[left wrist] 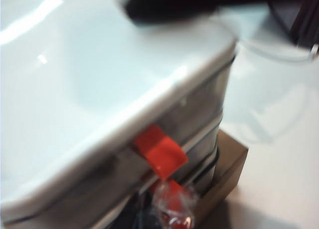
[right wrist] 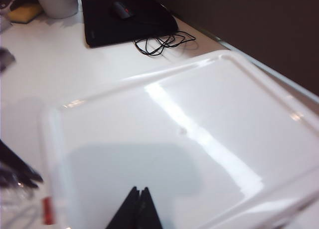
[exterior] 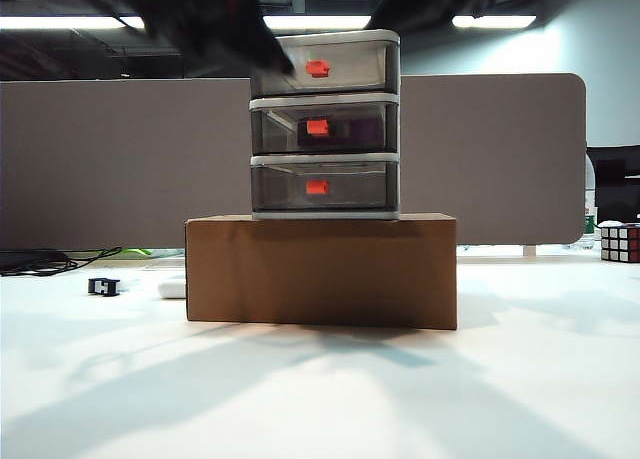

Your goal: Open the second layer of the drawer on the table, pick up a pack of napkins on the table and put it in, and finally close the drawer.

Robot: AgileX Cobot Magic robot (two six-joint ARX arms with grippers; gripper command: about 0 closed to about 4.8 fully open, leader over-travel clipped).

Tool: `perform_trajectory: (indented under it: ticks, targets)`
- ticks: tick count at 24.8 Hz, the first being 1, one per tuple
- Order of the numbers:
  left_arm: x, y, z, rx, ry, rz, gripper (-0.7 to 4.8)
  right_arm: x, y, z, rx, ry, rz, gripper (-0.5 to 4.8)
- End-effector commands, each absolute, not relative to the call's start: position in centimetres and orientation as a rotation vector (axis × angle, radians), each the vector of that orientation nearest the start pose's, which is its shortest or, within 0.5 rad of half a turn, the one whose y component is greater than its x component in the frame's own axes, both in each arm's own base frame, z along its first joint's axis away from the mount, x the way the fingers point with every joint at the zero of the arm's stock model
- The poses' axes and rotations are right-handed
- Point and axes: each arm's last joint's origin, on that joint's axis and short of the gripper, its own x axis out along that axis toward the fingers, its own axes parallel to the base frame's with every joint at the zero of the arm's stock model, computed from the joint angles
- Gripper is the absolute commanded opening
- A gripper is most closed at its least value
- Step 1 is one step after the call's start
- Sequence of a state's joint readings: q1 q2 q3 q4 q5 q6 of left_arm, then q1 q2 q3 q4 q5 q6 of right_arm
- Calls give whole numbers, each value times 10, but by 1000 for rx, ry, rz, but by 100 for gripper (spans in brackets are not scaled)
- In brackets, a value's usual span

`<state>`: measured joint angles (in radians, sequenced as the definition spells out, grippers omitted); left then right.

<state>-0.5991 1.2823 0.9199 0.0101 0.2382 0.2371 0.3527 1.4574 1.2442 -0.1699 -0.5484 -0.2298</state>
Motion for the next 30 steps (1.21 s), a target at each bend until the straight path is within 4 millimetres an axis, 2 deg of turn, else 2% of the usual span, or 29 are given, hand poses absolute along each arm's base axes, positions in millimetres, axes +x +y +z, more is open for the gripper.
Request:
perform_trajectory:
  ticks: [1, 5, 9, 12, 15, 17, 19, 22, 23, 26, 30]
  targets:
    - [204, -148, 316, 343, 230, -883, -6, 272, 115, 377, -201, 172, 891, -5]
    - [164, -120, 333, 386, 259, -871, -6, 229, 94, 400, -229, 176, 874, -5]
    - [118, -88, 328, 330, 227, -832, -6, 182, 78, 400, -233, 198, 879, -5]
    - [89, -67, 311, 191, 188, -789, -6, 142, 64, 387, -186, 194, 861, -5]
    - [62, -46, 292, 30, 118, -695, -6, 105, 49, 367, -127, 170, 770, -5]
    - [44, -30, 264, -81, 27, -594, -6, 70, 33, 335, -78, 121, 626, -5]
    - [46, -29, 250, -98, 81, -508, -6, 54, 26, 315, -73, 74, 586, -5]
    - [52, -32, 242, -151, 193, -485, -6, 40, 20, 290, -72, 22, 531, -5]
    - [54, -34, 238, -176, 215, -484, -6, 35, 18, 275, -71, 2, 509, -5]
    - [59, -34, 225, -133, 172, -428, -6, 54, 24, 238, -58, 165, 502, -5]
    - [67, -40, 211, -55, 83, -437, -6, 68, 29, 219, -31, 80, 513, -5]
